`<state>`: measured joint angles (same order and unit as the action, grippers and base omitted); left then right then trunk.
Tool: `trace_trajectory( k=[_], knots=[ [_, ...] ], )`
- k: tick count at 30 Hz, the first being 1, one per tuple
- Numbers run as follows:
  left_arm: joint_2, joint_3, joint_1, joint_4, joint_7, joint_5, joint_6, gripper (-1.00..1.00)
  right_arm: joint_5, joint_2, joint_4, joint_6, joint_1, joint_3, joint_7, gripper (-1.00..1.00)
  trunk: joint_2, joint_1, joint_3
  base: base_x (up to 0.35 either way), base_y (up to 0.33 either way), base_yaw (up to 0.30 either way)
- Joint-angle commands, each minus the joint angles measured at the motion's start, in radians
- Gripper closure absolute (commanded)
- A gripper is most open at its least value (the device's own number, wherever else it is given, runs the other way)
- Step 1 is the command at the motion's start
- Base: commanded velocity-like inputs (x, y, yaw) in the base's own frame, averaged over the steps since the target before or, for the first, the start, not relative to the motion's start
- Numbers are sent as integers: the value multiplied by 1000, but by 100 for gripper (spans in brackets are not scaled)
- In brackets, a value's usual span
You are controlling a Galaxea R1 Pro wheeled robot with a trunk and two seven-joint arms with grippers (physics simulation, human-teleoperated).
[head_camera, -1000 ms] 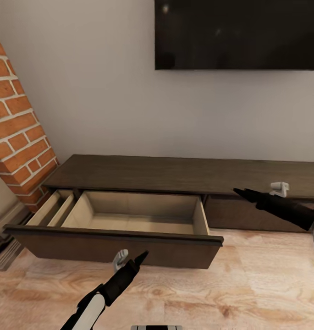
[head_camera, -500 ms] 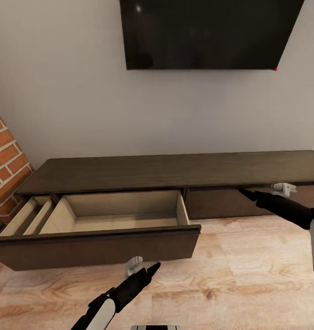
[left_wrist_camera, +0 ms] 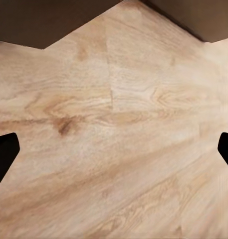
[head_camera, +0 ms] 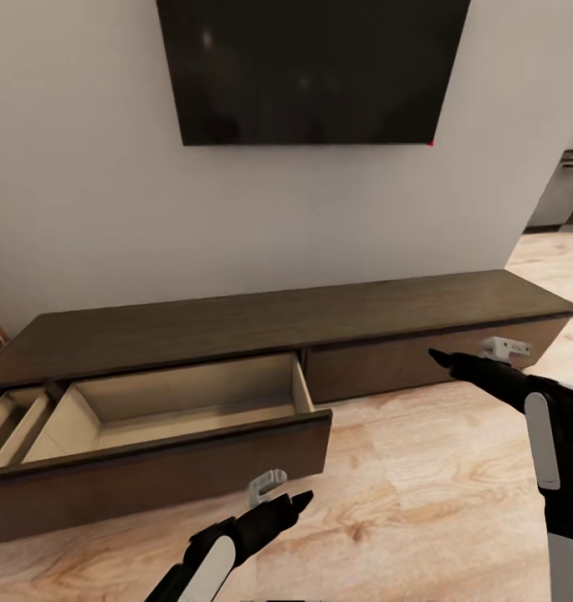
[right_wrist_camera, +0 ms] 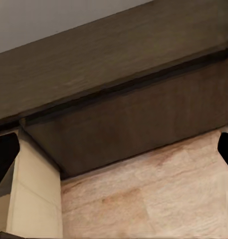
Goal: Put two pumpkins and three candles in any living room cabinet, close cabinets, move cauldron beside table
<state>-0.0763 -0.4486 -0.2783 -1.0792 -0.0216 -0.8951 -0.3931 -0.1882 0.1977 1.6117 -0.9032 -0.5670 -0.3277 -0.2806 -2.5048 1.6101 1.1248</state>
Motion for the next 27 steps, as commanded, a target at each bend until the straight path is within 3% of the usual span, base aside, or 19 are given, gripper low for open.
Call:
trace_trajectory(
  k=[1, 4, 9, 16, 19, 23, 26, 27],
  knots=[
    [-3, 0, -3, 1, -13, -1, -4, -100, 0, -6, 1, -5, -1, 7, 25, -100, 0, -1, -3, 0, 0, -275],
    [-21, -2, -10, 7, -68, 38, -6, -100, 0, -19, 1, -4, -3, 34, 101, -100, 1, -2, -15, 0, 0, -275],
    [-47, -3, -13, 17, -127, 91, -8, -100, 0, -26, 1, -1, -2, 65, 142, -100, 2, -4, -34, 0, 0, -276],
    [-57, -2, -16, 31, -176, 115, -6, -100, 0, -18, 1, 30, 2, 137, 154, -100, 3, -7, -61, 0, 0, -276],
    [-57, -2, -16, 32, -179, 115, -3, -100, 0, -15, 1, 30, 2, 137, 152, -100, 4, -9, -73, 0, 0, -277],
    [-58, -4, -16, 35, -174, 104, 16, -100, 1, -7, 1, -144, -19, 135, 161, -100, 4, -9, -73, 0, 0, -277],
    [-68, -3, -16, 47, -180, 105, 14, -100, 1, -6, 1, -144, -14, 133, 162, -100, 4, -9, -73, 0, 0, -277],
    [-77, -3, -17, 61, -185, 109, 12, -100, 1, -4, 1, -144, 13, 129, 162, -100, 4, -9, -73, 0, 0, -278]
  ],
)
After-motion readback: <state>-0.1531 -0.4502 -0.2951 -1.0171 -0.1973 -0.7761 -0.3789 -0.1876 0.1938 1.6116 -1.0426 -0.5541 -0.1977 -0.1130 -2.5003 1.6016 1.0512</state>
